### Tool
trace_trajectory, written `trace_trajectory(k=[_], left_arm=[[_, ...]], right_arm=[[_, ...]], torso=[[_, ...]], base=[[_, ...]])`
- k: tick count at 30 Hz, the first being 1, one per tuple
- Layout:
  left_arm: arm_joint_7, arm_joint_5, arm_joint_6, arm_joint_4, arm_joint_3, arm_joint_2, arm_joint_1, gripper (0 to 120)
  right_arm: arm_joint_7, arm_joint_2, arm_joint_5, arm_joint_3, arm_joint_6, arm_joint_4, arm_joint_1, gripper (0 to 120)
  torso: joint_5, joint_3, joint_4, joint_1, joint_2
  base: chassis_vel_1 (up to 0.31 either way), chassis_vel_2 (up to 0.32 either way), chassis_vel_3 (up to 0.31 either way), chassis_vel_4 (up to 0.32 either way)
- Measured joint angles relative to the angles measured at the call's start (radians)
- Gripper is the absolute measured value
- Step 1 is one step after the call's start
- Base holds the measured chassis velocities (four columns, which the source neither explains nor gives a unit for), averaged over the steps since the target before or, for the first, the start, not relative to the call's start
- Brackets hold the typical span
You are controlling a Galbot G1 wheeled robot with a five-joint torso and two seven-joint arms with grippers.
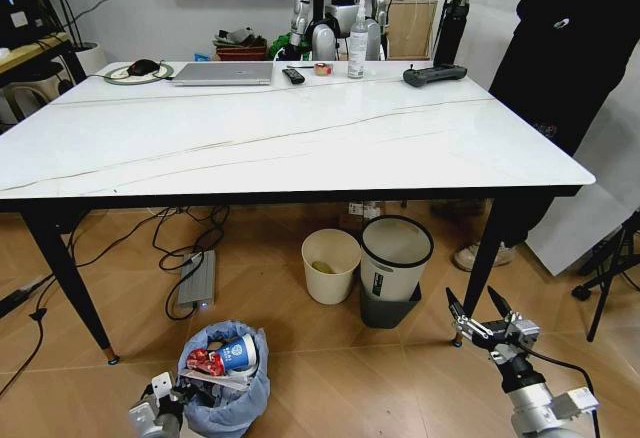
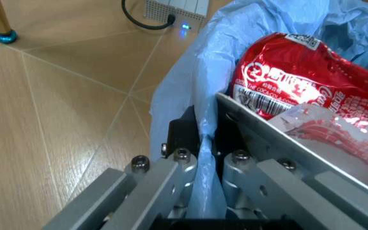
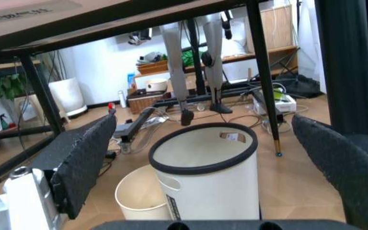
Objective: Pick up the trash bin and place the trash from the table into it.
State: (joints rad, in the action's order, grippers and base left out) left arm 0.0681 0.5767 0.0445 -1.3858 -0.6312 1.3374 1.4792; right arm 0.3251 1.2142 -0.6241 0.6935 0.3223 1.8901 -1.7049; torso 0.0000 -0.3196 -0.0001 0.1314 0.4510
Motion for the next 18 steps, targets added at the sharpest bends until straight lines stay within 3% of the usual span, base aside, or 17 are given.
trace_trajectory(k=[4, 8, 18], left_arm=[[0.000, -0.003, -0.007, 0.011, -0.002, 0.002, -0.005, 0], [-0.001, -0.004, -0.012, 0.017, -0.002, 0.003, -0.007, 8], [-0.002, -0.006, -0.026, 0.028, -0.002, 0.004, -0.001, 41]], right_arm=[[0.000, 0.000, 0.000, 0.000, 0.000, 0.000, 0.000, 100], [0.000, 0.000, 0.000, 0.000, 0.000, 0.000, 0.000, 100], [0.000, 0.000, 0.000, 0.000, 0.000, 0.000, 0.000, 100]], torso=[[0.0000, 0.000, 0.0000, 0.000, 0.000], [0.0000, 0.000, 0.0000, 0.000, 0.000], [0.0001, 0.000, 0.0000, 0.000, 0.000]], base=[[0.000, 0.000, 0.000, 0.000], [0.000, 0.000, 0.000, 0.000], [0.000, 0.000, 0.000, 0.000]])
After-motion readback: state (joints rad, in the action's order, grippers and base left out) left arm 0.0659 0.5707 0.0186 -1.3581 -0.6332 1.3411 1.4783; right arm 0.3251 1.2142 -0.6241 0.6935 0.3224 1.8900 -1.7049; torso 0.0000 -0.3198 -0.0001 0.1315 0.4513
